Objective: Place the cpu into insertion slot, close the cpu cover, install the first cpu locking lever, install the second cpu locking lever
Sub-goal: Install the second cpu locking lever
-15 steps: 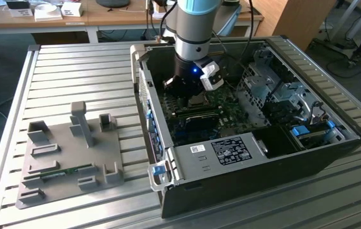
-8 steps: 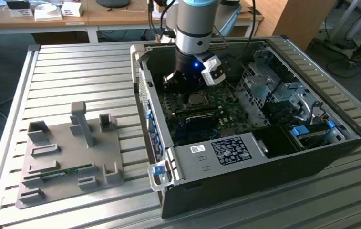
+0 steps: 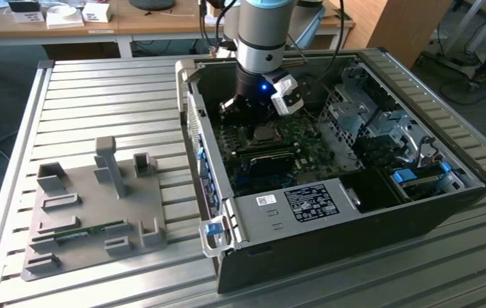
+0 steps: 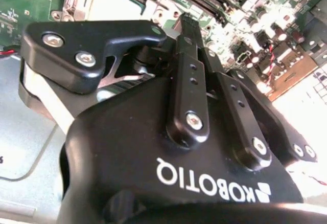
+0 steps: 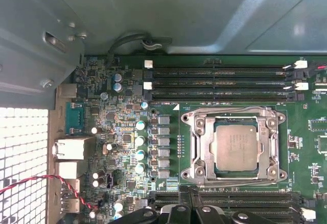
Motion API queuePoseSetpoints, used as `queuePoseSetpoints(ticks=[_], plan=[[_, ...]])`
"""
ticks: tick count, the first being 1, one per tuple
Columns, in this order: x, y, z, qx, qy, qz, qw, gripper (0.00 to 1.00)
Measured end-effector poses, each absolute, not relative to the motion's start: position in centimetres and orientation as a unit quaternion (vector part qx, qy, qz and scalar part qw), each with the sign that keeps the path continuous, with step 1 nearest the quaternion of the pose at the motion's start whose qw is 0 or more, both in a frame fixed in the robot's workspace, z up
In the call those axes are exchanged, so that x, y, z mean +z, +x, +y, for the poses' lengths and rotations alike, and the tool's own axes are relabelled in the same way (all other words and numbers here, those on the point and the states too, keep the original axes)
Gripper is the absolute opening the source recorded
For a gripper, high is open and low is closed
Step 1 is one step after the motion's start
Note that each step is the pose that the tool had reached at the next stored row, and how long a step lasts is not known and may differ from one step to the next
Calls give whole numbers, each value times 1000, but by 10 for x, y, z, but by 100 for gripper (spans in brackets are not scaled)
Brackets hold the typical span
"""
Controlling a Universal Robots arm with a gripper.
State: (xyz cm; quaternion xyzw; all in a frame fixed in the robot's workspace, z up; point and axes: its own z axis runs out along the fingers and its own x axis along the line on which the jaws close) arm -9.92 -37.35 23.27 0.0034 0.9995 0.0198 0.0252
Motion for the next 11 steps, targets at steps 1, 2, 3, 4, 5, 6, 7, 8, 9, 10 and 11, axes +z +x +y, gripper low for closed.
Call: queuePoseSetpoints(ticks=[1, 2, 3, 4, 5, 6, 7, 8, 9, 10, 11], plan=[[233, -99, -373, 20, 3, 999, 25, 11], [233, -99, -373, 20, 3, 999, 25, 11], [233, -98, -373, 20, 3, 999, 25, 11], [233, -97, -373, 20, 3, 999, 25, 11], [233, -97, -373, 20, 4, 999, 25, 11], [233, -96, -372, 20, 4, 999, 25, 11], [233, -94, -372, 20, 4, 999, 25, 11], [233, -93, -372, 20, 4, 999, 25, 11], [233, -92, -371, 20, 4, 999, 25, 11], [233, -90, -371, 20, 4, 999, 25, 11], [233, -89, -370, 20, 5, 999, 25, 11]])
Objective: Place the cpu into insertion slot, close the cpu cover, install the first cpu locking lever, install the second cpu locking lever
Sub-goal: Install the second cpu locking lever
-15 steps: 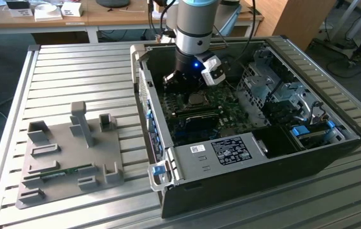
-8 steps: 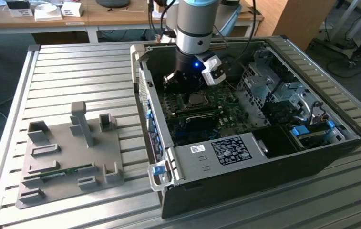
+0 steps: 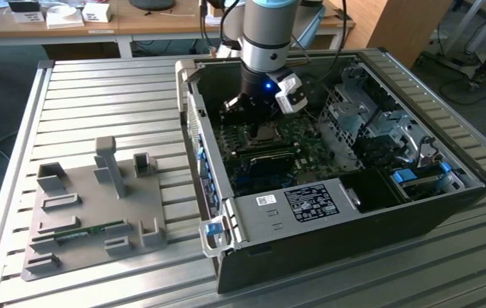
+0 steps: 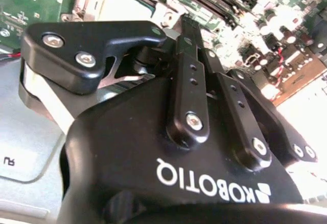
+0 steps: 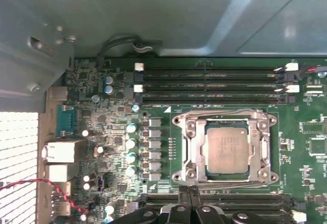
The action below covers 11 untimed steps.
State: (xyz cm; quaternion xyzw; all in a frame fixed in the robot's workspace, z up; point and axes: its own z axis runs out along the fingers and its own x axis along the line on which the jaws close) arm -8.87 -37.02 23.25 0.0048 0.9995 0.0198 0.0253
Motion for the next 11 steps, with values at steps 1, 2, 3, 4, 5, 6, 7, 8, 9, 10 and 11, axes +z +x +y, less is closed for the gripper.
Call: queuePoseSetpoints(ticks=[1, 2, 3, 4, 5, 6, 7, 8, 9, 10, 11], plan=[[232, -87, -370, 20, 5, 999, 25, 11], [232, -84, -369, 20, 6, 999, 25, 11], [232, -82, -369, 20, 7, 999, 25, 11], [232, -80, -369, 20, 7, 999, 25, 11], [232, -79, -368, 20, 8, 999, 25, 11], [232, -78, -367, 20, 9, 999, 25, 11], [232, -77, -366, 20, 9, 999, 25, 11], [232, -76, -364, 20, 9, 999, 25, 11], [232, -75, -362, 20, 9, 999, 25, 11], [232, -74, -360, 20, 9, 999, 25, 11], [232, -73, -358, 20, 10, 999, 25, 11]])
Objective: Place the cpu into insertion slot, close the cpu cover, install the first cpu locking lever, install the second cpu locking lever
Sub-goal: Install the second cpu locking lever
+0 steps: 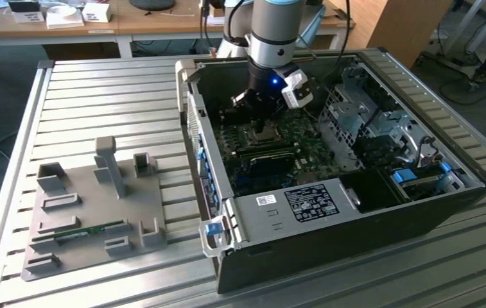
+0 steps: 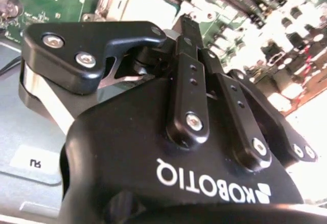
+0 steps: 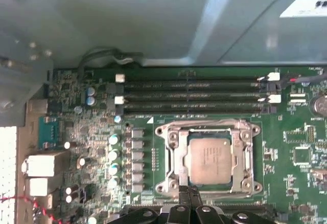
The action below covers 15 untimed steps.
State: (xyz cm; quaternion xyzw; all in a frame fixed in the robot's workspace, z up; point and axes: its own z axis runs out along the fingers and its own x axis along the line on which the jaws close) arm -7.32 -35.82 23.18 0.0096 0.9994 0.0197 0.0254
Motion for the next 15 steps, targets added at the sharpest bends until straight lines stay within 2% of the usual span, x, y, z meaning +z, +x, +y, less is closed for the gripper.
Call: queuePoseSetpoints(ticks=[15], plan=[[231, -52, -349, 20, 13, 999, 25, 11]])
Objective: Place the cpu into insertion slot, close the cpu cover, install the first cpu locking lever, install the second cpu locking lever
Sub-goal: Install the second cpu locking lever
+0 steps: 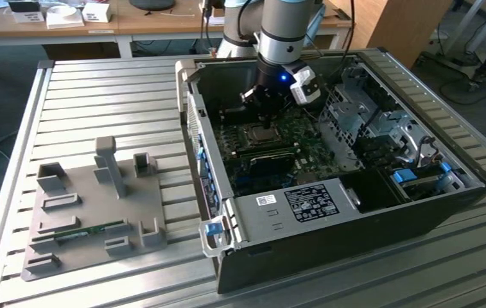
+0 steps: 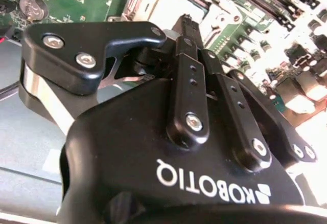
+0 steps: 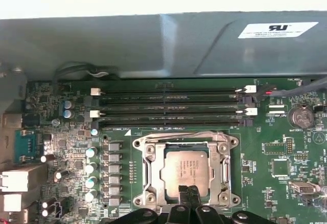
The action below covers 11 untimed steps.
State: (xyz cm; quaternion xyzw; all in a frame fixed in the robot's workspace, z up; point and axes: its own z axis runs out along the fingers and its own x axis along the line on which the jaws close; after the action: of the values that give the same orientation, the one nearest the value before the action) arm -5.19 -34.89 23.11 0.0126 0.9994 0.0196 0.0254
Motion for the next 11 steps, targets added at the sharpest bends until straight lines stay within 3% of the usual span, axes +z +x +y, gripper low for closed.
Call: queuePoseSetpoints(ticks=[11], plan=[[231, -50, -349, 19, 9, 999, 25, 11]])
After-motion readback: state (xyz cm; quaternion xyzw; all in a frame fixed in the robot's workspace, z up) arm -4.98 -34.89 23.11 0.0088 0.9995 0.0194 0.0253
